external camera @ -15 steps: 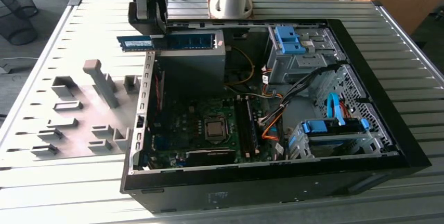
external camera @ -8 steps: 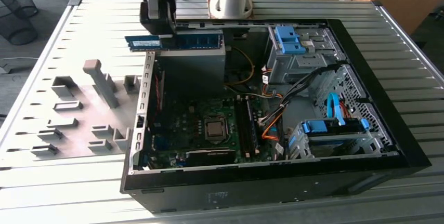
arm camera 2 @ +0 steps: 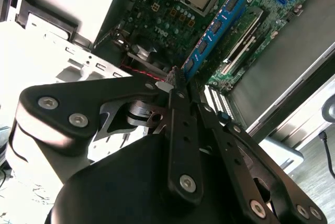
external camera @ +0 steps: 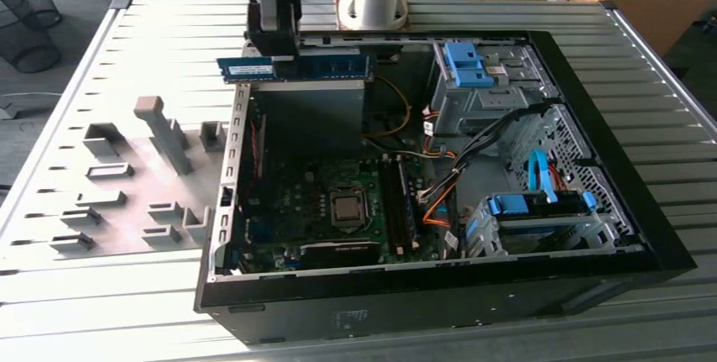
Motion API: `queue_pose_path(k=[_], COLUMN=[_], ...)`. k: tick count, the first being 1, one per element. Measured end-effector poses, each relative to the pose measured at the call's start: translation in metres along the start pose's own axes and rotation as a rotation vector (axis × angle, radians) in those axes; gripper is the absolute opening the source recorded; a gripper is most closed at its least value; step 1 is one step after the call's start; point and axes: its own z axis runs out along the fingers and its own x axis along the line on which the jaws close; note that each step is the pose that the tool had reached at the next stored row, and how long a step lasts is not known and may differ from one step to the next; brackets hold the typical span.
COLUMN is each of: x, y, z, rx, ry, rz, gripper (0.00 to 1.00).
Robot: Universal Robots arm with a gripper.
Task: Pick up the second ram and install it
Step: 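Pick up the second ram and move it above second insertion slot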
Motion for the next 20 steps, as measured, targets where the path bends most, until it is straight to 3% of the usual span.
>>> queue_pose_path(k=[11, 20], x=[-0.0001, -0.0002], y=[-0.0189, -0.0559], z=[0.0005, 0.0022], rx=[0.0, 0.0], ry=[0.0001, 0.0], rz=[0.0, 0.0], gripper=[0.14, 0.14])
